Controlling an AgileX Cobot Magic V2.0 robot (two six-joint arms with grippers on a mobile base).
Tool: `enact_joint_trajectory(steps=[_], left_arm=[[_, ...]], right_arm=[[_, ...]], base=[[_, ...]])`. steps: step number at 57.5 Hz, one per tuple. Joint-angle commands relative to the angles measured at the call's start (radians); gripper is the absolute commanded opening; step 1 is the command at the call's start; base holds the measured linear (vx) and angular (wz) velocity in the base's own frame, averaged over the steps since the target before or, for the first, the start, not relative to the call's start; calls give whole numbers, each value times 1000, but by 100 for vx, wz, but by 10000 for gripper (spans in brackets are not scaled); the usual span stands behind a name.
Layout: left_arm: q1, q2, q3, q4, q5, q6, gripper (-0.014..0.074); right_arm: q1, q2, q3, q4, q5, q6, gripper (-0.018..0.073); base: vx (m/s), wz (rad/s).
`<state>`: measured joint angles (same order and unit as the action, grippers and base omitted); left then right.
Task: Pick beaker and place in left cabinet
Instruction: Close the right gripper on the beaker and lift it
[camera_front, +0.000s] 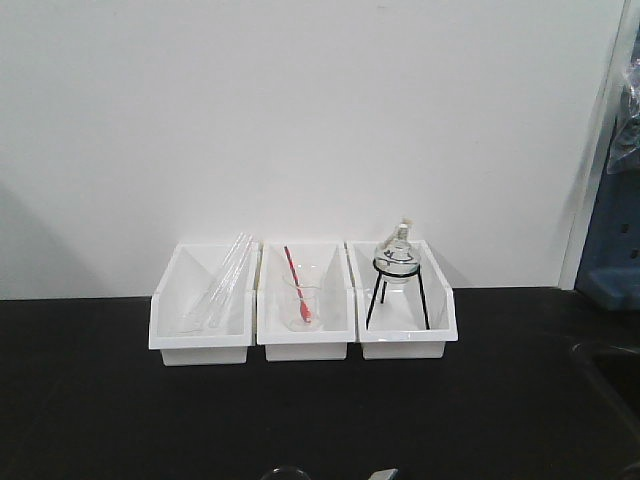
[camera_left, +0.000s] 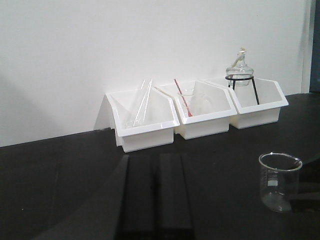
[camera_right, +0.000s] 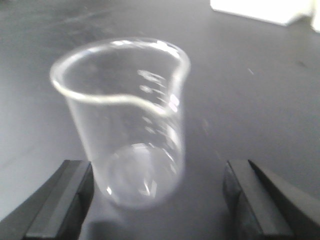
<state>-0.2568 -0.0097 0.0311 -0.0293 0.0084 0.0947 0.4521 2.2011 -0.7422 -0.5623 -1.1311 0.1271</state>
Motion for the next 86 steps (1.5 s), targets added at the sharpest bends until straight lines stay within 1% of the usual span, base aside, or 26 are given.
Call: enact_joint_trajectory(steps=[1, 7, 18, 24, 27, 31, 37, 42, 45, 46, 47, 52, 56, 62, 68, 73, 79, 86], left_arm=[[-4, -18, 16, -7, -83, -4, 1], [-4, -18, 16, -7, -83, -4, 1], [-4, -18, 16, -7, -83, -4, 1], [-4, -18, 16, -7, -83, -4, 1], [-4, -18, 16, -7, -83, -4, 1], [-4, -18, 16, -7, -83, -4, 1], [-4, -18, 16, -7, -83, -4, 1], [-4, -18, 16, -7, -83, -4, 1], [-4, -18, 16, -7, -83, -4, 1], [-4, -18, 16, -7, -83, -4, 1], [-4, -18, 16, -7, -83, -4, 1], [-4, -18, 16, -7, -83, -4, 1], [-4, -18, 16, -7, -83, -4, 1], [-4, -18, 16, -7, -83, -4, 1], [-4, -18, 16, -7, -83, -4, 1], [-4, -18, 16, -7, -83, -4, 1], [-4, -18, 16, -7, -83, -4, 1], [-4, -18, 16, -7, -83, -4, 1]], right_arm=[[16, -28, -60, 12, -168, 5, 571], [29, -3, -110, 17, -167, 36, 571], [29, 49, -206, 27, -154, 100, 571], [29, 69, -257, 28, -154, 137, 553], [29, 74, -271, 30, -154, 137, 533], [29, 75, -286, 31, -154, 137, 473], [29, 75, -288, 41, -154, 137, 335], [29, 70, -283, 39, -144, 137, 146], [29, 62, -278, 33, -125, 137, 53], [29, 56, -278, 30, -109, 142, 8], [29, 52, -278, 26, -96, 150, -18], [29, 8, -278, 1, -16, 228, -13], [28, -43, -278, -38, 63, 302, -8], [28, -151, -278, -104, 187, 379, -6], [28, -290, -278, -162, 353, 450, -6], [28, -432, -278, -220, 545, 508, -6], [28, -596, -255, -296, 741, 587, -6], [28, -810, -163, -337, 928, 604, -6]], base=[[0, 0], [0, 0], [0, 0], [0, 0], [0, -1], [0, -1], [0, 0], [0, 0], [0, 0], [0, 0], [0, 0], [0, 0], [0, 0], [0, 0], [0, 0], [0, 0], [0, 0], [0, 0]])
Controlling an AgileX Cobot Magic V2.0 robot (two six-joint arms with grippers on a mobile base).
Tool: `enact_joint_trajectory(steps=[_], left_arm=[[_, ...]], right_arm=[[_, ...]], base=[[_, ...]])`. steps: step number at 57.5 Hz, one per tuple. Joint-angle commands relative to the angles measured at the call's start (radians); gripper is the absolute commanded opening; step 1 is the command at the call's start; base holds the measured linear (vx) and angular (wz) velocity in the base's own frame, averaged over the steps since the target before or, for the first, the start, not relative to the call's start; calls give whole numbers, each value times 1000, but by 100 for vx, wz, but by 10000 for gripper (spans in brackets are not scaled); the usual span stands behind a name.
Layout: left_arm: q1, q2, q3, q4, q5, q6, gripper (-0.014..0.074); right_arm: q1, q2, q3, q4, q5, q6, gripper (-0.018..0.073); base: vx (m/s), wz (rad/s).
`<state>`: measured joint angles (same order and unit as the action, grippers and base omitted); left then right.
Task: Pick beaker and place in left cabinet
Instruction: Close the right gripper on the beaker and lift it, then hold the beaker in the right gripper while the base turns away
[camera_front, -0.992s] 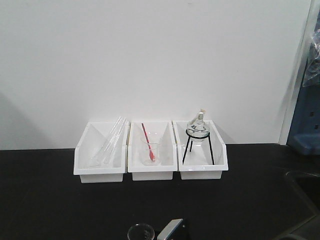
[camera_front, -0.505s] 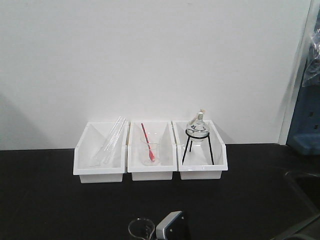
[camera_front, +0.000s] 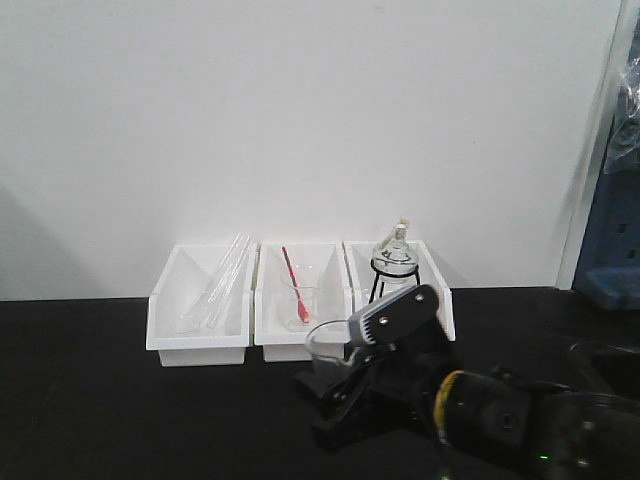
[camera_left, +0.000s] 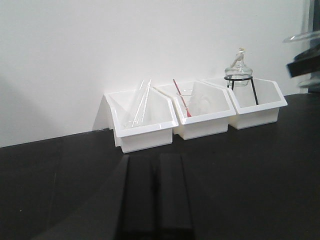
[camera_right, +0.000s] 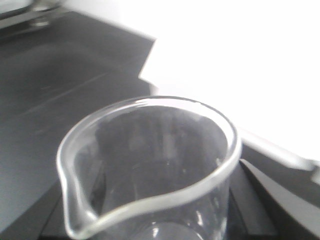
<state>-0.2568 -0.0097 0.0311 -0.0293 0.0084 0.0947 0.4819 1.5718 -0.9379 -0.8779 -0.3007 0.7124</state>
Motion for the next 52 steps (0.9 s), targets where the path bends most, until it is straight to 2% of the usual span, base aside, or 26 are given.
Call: enact_joint_trajectory(steps=[1, 12, 25, 35, 52], left_arm=[[-4, -18, 16, -7, -83, -4, 1], [-4, -18, 16, -7, -83, -4, 1], [-4, -18, 16, -7, -83, -4, 1], [-4, -18, 16, -7, -83, -4, 1], [-4, -18, 16, -7, -83, -4, 1]], right_arm=[[-2, -207, 48, -22, 117, 19, -4], [-2, -586, 249, -23, 363, -7, -3], [-2, -945, 376, -17, 472, -8, -3], [-2, -1059, 401, -23, 529, -9, -3], [-2, -1094, 401, -32, 532, -11, -3]], base=[[0, 0], [0, 0], [0, 0], [0, 0], [-2, 7]])
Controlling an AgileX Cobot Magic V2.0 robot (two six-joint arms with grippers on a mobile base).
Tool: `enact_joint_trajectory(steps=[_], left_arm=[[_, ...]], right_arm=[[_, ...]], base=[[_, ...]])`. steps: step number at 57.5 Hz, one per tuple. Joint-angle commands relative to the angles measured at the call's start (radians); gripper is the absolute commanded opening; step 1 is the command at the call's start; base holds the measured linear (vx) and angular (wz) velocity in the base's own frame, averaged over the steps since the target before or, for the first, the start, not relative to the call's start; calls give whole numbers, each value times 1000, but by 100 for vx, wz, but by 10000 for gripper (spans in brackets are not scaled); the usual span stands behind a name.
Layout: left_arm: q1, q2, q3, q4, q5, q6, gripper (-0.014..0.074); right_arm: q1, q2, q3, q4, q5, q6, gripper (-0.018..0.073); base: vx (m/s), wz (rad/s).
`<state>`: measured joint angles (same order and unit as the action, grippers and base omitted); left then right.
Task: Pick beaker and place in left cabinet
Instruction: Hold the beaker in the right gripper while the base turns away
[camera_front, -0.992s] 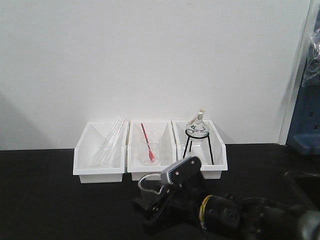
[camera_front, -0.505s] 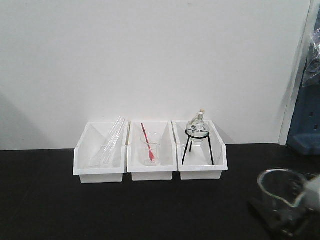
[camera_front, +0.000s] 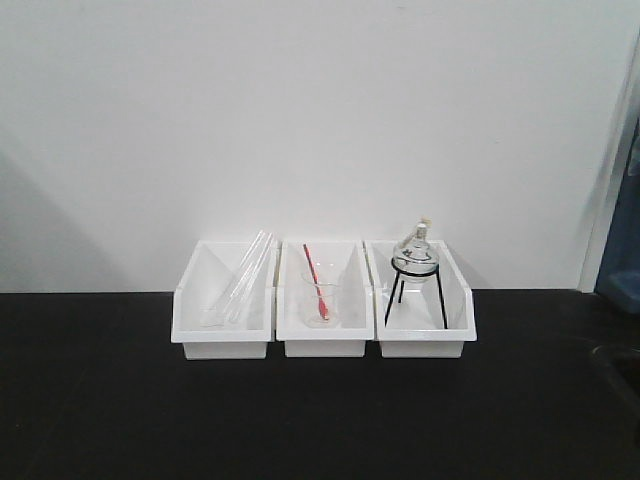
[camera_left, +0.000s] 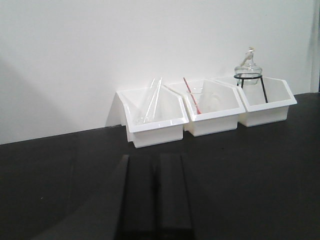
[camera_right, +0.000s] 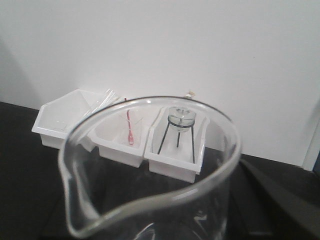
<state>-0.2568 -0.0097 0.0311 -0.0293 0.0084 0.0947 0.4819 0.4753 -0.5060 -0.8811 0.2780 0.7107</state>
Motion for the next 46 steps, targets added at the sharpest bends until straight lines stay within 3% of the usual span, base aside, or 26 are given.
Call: enact_joint_trajectory(steps=[1, 46], left_arm=[[-4, -18, 16, -7, -83, -4, 1], [-4, -18, 16, -7, -83, -4, 1]], right_arm=[[-2, 3, -31, -28, -47, -9, -3], [-2, 3, -31, -28, -47, -9, -3]], base=[[-5, 20], [-9, 36]])
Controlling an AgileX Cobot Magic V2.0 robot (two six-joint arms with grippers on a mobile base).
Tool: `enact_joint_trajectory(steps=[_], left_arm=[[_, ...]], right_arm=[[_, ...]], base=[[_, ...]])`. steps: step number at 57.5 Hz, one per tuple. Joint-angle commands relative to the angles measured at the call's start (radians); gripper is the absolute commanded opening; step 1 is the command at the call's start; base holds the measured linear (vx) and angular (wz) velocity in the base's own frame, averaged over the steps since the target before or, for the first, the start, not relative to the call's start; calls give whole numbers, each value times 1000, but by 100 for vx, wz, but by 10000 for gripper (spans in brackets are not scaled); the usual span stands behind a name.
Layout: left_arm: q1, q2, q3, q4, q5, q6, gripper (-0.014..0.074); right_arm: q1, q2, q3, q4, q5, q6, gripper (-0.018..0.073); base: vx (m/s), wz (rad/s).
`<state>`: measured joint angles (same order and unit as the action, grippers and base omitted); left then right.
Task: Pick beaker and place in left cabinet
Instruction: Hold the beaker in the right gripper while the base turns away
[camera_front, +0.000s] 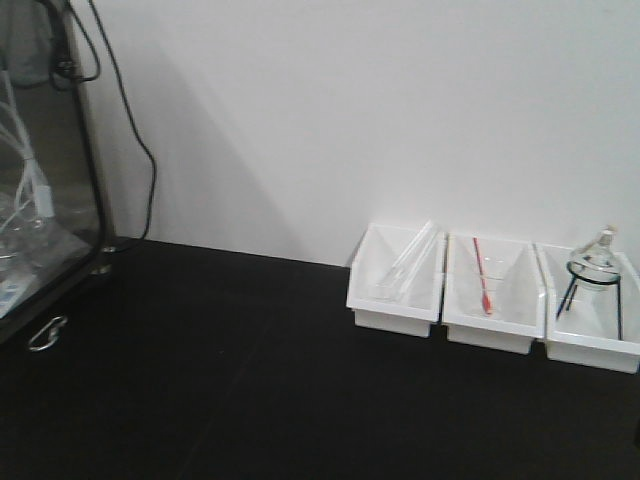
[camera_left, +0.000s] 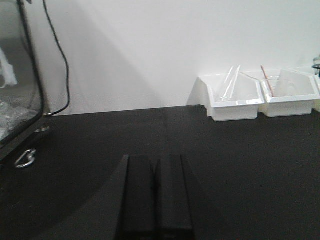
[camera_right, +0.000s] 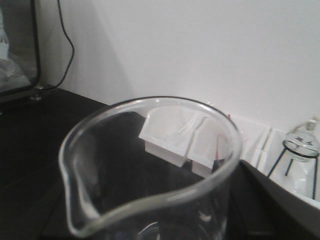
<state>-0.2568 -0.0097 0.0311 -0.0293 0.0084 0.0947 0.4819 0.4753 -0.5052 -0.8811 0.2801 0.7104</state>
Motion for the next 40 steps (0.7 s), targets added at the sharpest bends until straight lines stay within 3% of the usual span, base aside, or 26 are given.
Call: enact_joint_trajectory(steps=[1, 40], left_arm=[[-4, -18, 16, -7, -83, -4, 1], [-4, -18, 16, -7, -83, -4, 1]], right_arm=[[-2, 3, -31, -28, -49, -9, -3], [-2, 3, -31, -28, -49, -9, -3]], base=[[-14, 53], [-16, 62]])
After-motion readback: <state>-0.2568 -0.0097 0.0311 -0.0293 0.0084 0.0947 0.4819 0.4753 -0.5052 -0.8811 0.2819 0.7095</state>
